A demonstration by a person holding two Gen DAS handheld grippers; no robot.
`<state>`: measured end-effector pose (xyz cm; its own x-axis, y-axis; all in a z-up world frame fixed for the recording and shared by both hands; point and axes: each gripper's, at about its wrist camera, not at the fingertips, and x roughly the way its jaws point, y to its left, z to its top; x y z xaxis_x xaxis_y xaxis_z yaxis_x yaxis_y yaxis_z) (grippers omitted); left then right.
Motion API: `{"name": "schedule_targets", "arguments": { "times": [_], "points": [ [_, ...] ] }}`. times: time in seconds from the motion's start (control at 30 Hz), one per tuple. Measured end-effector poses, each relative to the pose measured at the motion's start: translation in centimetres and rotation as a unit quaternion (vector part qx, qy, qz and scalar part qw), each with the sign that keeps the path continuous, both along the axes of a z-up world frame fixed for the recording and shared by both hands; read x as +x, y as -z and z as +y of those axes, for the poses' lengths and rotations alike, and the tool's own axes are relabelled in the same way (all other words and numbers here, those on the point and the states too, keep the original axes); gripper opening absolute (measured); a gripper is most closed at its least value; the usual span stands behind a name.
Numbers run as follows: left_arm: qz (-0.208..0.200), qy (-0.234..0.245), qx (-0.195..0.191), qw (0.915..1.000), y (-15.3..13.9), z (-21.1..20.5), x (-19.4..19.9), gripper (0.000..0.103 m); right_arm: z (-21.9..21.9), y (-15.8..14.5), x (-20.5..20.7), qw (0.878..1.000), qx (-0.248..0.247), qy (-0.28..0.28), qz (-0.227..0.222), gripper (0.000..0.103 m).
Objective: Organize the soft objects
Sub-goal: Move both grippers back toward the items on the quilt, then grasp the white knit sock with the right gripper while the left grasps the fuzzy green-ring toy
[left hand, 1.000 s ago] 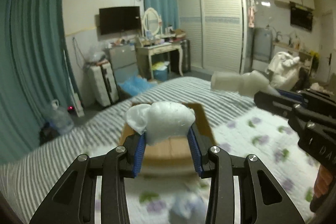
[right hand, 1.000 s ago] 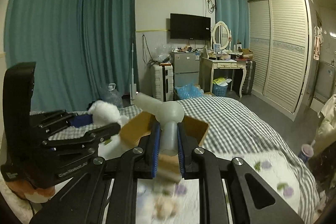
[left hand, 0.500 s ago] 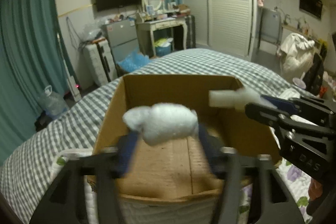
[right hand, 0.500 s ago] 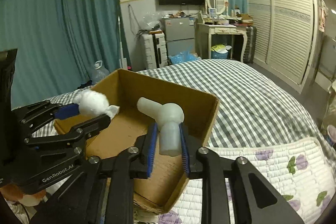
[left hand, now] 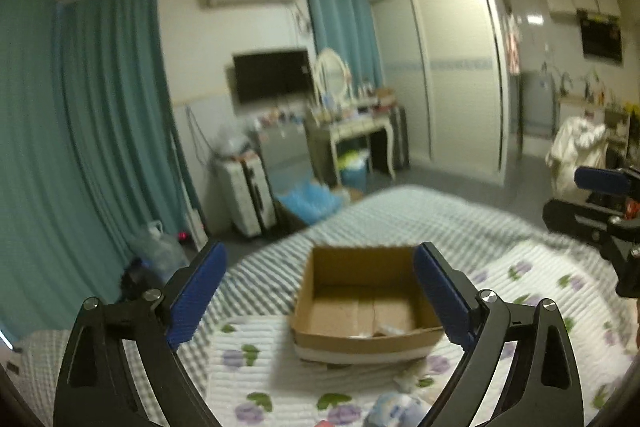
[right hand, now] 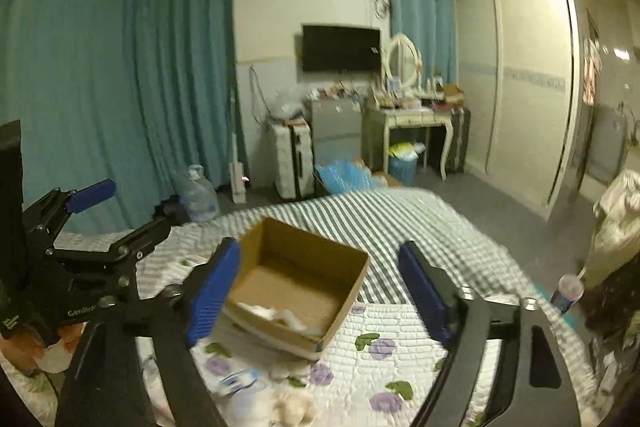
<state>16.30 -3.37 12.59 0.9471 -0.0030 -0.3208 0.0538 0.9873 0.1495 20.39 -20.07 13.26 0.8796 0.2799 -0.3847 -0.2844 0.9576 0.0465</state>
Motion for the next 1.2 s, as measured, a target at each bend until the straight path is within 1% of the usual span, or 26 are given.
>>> {"name": "schedule_targets", "arguments": {
  "times": [0.03,0.13,0.2,0.27,0.37,0.47,0.53,0.6,0.67,0.73,0.87,0.97,1.0,1.07,1.1,1.13,1.17,1.2],
  "points": [
    [-0.004,-0.003,-0.002,1.0000,-0.9,0.1,-1.7,0.096,-0.1,-1.2,-1.6,1.000,-0.004,-0.004,-0.004,0.095],
    [0.000,-0.019,-0.019,0.9996,-2.2,0.7,-5.4,0.096,-0.1,-3.0,-5.7,1.000,-0.015,-0.016,-0.010,0.099],
    [0.003,-0.028,-0.033,0.9991,-1.8,1.3,-7.5,0.096,-0.2,-3.0,-7.7,0.999,-0.020,-0.027,-0.004,0.100],
    [0.012,-0.042,-0.045,0.9981,-0.5,1.5,-9.1,0.096,0.0,-1.8,-9.3,0.999,-0.023,-0.039,0.006,0.100],
    [0.035,-0.062,-0.052,0.9961,2.8,1.4,-10.2,0.096,0.2,1.2,-10.8,0.998,-0.032,-0.057,0.025,0.100],
    [0.055,-0.092,-0.061,0.9924,7.0,1.1,-10.7,0.096,1.5,5.5,-10.9,0.995,-0.049,-0.076,0.045,0.100],
    [0.064,-0.108,-0.078,0.9890,9.7,1.3,-11.5,0.096,2.1,8.2,-11.2,0.992,-0.062,-0.092,0.057,0.100],
    [0.090,-0.126,-0.097,0.9831,12.8,1.7,-11.3,0.096,3.0,10.8,-10.3,0.989,-0.071,-0.109,0.072,0.100],
    [0.121,-0.149,-0.113,0.9749,16.1,2.0,-11.2,0.096,3.7,13.2,-9.3,0.986,-0.075,-0.121,0.089,0.100],
    [0.141,-0.171,-0.113,0.9686,18.9,1.9,-11.5,0.096,4.3,15.5,-7.9,0.983,-0.077,-0.131,0.105,0.100],
    [0.193,-0.182,-0.135,0.9547,24.3,1.7,-11.4,0.094,6.3,19.4,-5.1,0.975,-0.102,-0.153,0.126,0.100],
    [0.227,-0.182,-0.147,0.9455,27.3,1.7,-11.3,0.094,8.0,22.4,-3.6,0.967,-0.118,-0.172,0.147,0.099],
    [0.235,-0.182,-0.148,0.9434,27.9,1.7,-11.1,0.094,8.7,23.8,-3.0,0.963,-0.125,-0.178,0.159,0.099],
    [0.244,-0.188,-0.154,0.9387,29.2,1.7,-11.1,0.094,9.7,25.5,-2.5,0.957,-0.135,-0.190,0.174,0.094],
    [0.249,-0.188,-0.160,0.9365,29.6,1.8,-11.1,0.093,10.3,26.5,-2.3,0.953,-0.141,-0.196,0.182,0.090],
    [0.255,-0.182,-0.168,0.9346,30.0,1.8,-11.1,0.091,10.6,27.2,-2.1,0.951,-0.145,-0.200,0.187,0.089],
    [0.261,-0.178,-0.172,0.9332,30.3,1.8,-11.1,0.086,10.9,27.8,-2.0,0.949,-0.147,-0.203,0.192,0.089],
    [0.261,-0.176,-0.174,0.9332,30.5,1.6,-11.1,0.085,11.1,28.3,-1.8,0.948,-0.151,-0.199,0.196,0.086]
  ]
}}
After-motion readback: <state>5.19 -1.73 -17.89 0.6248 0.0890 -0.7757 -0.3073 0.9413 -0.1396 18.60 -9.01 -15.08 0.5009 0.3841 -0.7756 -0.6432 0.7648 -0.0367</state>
